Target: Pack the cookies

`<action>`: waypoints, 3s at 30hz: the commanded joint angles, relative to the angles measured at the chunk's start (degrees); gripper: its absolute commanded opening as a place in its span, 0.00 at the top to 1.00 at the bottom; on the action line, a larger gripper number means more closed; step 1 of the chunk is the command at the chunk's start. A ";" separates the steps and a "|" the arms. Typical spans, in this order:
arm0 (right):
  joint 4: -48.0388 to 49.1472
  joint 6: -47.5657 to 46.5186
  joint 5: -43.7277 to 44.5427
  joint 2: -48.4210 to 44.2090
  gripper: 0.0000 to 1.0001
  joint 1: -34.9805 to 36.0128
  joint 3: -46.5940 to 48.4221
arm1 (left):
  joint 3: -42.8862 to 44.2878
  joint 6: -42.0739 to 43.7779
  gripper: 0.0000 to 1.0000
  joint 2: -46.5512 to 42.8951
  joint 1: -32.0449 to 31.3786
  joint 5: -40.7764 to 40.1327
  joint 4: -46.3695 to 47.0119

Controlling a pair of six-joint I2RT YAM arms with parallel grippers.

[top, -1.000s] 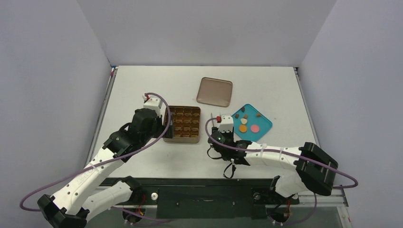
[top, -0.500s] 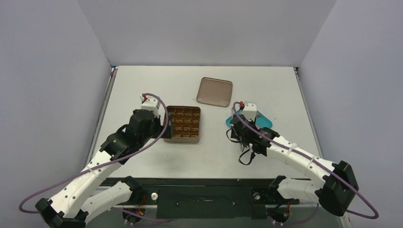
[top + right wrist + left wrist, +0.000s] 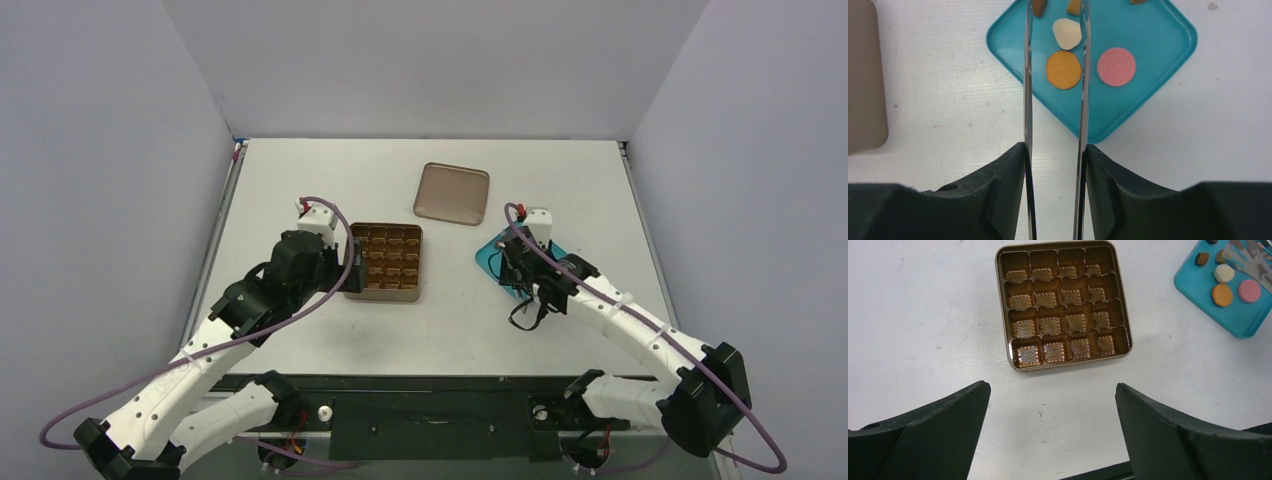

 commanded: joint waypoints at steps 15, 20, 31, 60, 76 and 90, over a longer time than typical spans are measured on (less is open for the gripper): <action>4.92 -1.89 -3.85 6.50 0.61 -1.83 4.80 | 0.00 0.39 0.03 -0.14 0.41 1.07 1.57; 6.09 -1.89 -4.11 7.83 0.63 -2.68 4.87 | -0.02 0.51 0.03 -0.04 0.36 1.09 1.58; 8.81 -1.62 -4.82 10.34 0.64 -3.30 3.59 | -0.17 0.47 0.03 0.05 0.39 1.03 1.45; 9.29 -2.19 -1.99 11.64 0.68 -3.38 0.43 | -0.11 0.55 0.03 0.25 0.43 0.53 1.31; 6.97 -3.09 -0.47 10.21 0.86 -2.09 2.55 | -0.11 0.47 0.03 0.34 0.40 0.36 1.19; -3.57 -5.07 7.40 9.04 0.91 9.80 16.48 | -0.14 0.21 0.03 -1.17 0.41 -2.39 0.93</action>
